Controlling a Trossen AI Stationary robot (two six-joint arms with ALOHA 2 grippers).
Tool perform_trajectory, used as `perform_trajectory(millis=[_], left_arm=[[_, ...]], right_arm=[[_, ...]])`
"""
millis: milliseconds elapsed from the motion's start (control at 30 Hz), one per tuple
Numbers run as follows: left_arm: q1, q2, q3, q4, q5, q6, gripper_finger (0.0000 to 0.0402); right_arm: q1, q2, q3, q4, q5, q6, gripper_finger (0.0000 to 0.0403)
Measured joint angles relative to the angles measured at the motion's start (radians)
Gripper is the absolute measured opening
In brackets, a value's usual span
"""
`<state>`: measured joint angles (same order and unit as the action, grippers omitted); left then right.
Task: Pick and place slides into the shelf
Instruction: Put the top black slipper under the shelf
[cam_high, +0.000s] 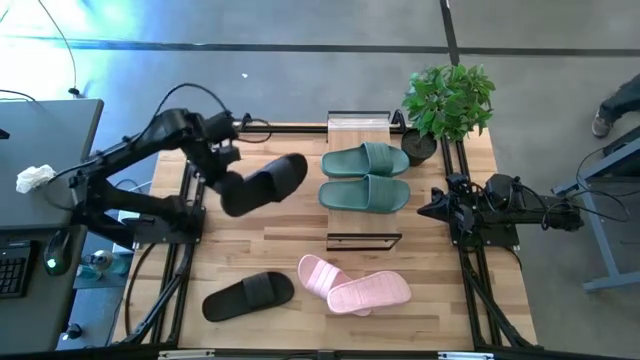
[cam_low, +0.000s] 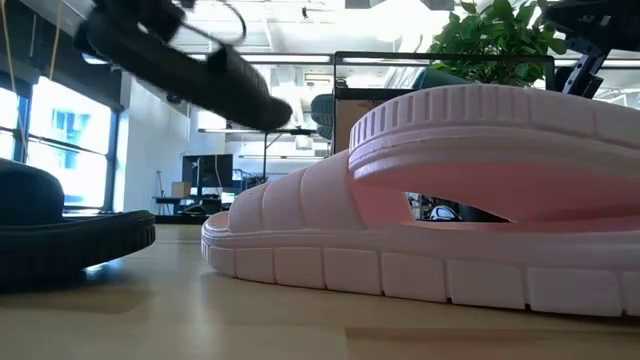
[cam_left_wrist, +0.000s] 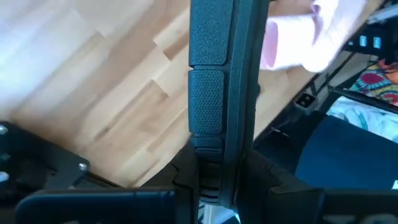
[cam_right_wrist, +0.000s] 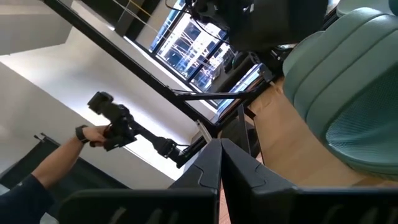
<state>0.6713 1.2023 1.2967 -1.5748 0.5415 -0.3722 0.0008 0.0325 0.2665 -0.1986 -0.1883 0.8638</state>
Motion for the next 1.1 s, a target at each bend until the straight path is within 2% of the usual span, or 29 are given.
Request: perform_trajectory(millis=[233, 433, 667, 767, 1100], left_arm=[[0.187, 0.151, -0.001, 0.008, 0.004, 0.225, 0.0051], [0.278, 0.330, -0.001, 0.004, 0.020, 0.404, 0.0051], [0.263, 0.543, -0.001, 0.004, 0.145, 0.688, 0.0051], [0.247, 0.614, -0.001, 0.004, 0.144, 0.769, 0.0051], [0.232, 0.775, -0.001, 0.045, 0.137, 0.843, 0.0051]], right_arm=[[0.000, 0.000, 0.000, -0.001, 0.000, 0.013, 0.0001], [0.000, 0.000, 0.000, -0.002, 0.012, 0.022, 0.0001], [0.000, 0.000, 0.000, -0.002, 0.055, 0.029, 0.0001], [0.000, 0.000, 0.000, -0.002, 0.085, 0.029, 0.0001], [0.000, 0.000, 0.000, -0.002, 0.116, 0.053, 0.0001]])
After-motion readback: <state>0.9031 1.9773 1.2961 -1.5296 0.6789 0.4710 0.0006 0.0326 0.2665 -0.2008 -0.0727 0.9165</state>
